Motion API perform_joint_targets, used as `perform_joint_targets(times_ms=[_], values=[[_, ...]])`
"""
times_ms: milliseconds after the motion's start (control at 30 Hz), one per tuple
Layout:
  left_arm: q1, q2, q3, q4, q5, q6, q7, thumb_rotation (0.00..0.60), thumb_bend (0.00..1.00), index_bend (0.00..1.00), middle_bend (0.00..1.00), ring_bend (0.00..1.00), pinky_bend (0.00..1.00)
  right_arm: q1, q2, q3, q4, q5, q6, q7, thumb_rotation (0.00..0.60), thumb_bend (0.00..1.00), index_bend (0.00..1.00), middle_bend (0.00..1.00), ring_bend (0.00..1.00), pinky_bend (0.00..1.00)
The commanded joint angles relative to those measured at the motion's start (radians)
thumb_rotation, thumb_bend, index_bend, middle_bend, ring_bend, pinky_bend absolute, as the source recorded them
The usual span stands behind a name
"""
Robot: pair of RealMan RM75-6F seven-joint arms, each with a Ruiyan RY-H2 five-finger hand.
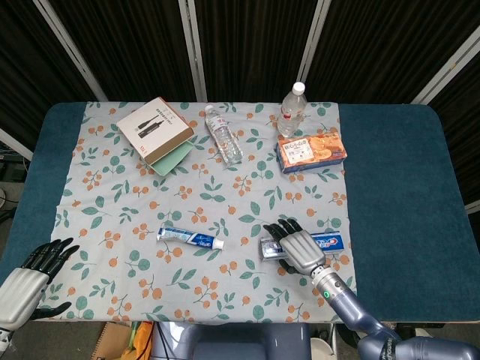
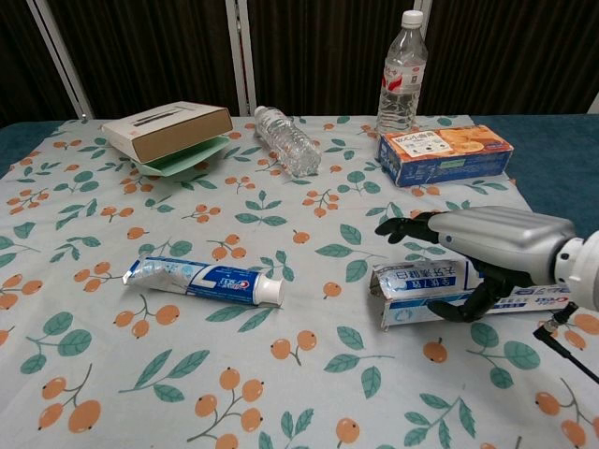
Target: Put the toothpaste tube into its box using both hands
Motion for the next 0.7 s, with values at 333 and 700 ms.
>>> perform_joint_targets(times_ms=[333, 700], values=[[-0.009, 0.012, 0.0, -0.019, 0.0, -0.026, -0.008, 0.6, 0.05, 0.0, 0.0, 0.0, 0.08, 0.013, -0.067, -0.025, 0.126, 0.046, 0.026, -0.01, 0.6, 0.4, 0.34, 0.45, 0.38, 0.31], [-0.028, 0.019, 0.0, -0.035, 0.014, -0.056, -0.025, 0.6, 0.07, 0.04, 0.03, 0.02, 0.1, -0.008, -0.029, -0.04, 0.055, -0.019, 0.09, 0.04, 0.6, 0.4, 0.44, 0.52, 0.46, 0.41]])
